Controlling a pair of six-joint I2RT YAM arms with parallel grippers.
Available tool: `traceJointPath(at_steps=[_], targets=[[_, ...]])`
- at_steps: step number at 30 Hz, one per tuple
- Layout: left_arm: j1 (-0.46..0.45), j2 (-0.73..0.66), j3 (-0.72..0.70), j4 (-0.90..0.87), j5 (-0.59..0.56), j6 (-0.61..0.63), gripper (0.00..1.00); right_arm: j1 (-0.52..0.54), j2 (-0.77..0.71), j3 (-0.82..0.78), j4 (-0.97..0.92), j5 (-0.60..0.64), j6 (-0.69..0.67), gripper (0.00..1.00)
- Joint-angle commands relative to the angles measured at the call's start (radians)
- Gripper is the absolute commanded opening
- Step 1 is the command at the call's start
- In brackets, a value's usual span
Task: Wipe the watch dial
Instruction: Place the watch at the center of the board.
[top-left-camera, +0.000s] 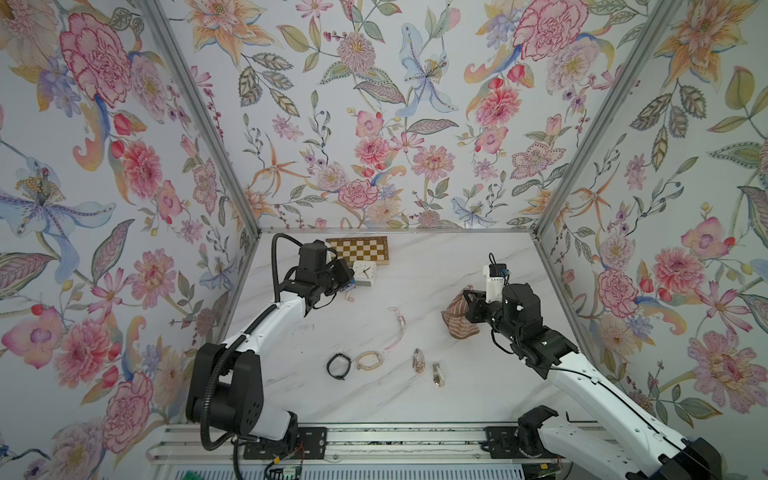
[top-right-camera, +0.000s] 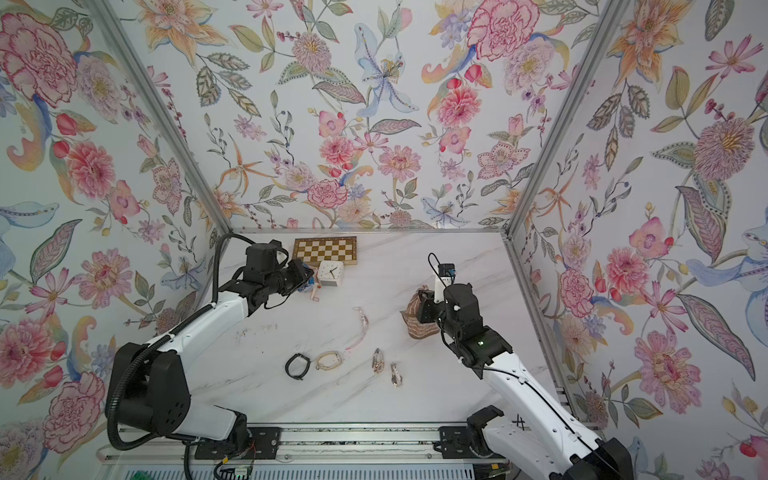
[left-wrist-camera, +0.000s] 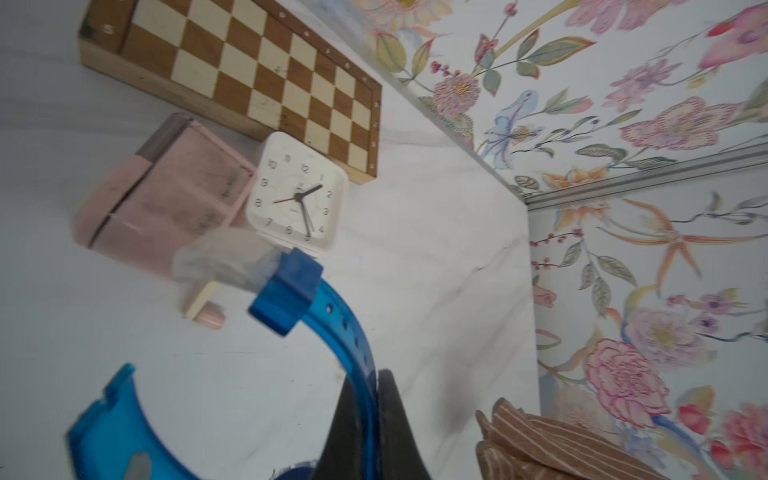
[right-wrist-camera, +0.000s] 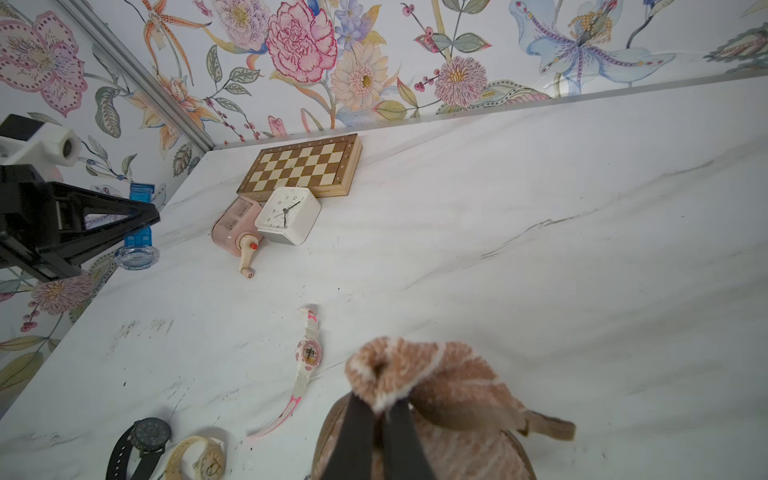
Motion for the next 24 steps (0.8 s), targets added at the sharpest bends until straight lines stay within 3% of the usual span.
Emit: traceJointPath(at_steps=[1, 6, 20, 24], targets=[[0.028, 0.096, 0.052, -0.266, -0.099, 0.241, 0.0, 0.016, 0.012, 0.052, 0.026, -0.028, -0.016, 0.0], [0.082, 0.212, 0.094, -0.284, -0.118, 0.302, 0.0, 0.038, 0.013, 0.052, 0.017, -0.015, -0.027, 0.0], [0.11, 0.501, 0.353, -0.424, -0.134, 0.384, 0.0, 0.046, 0.007, 0.048, 0.008, 0.01, -0.025, 0.0], [0.11, 0.502, 0.352, -0.409, -0.134, 0.375, 0.11, 0.045, -0.004, 0.043, 0.009, 0.027, -0.028, 0.0]])
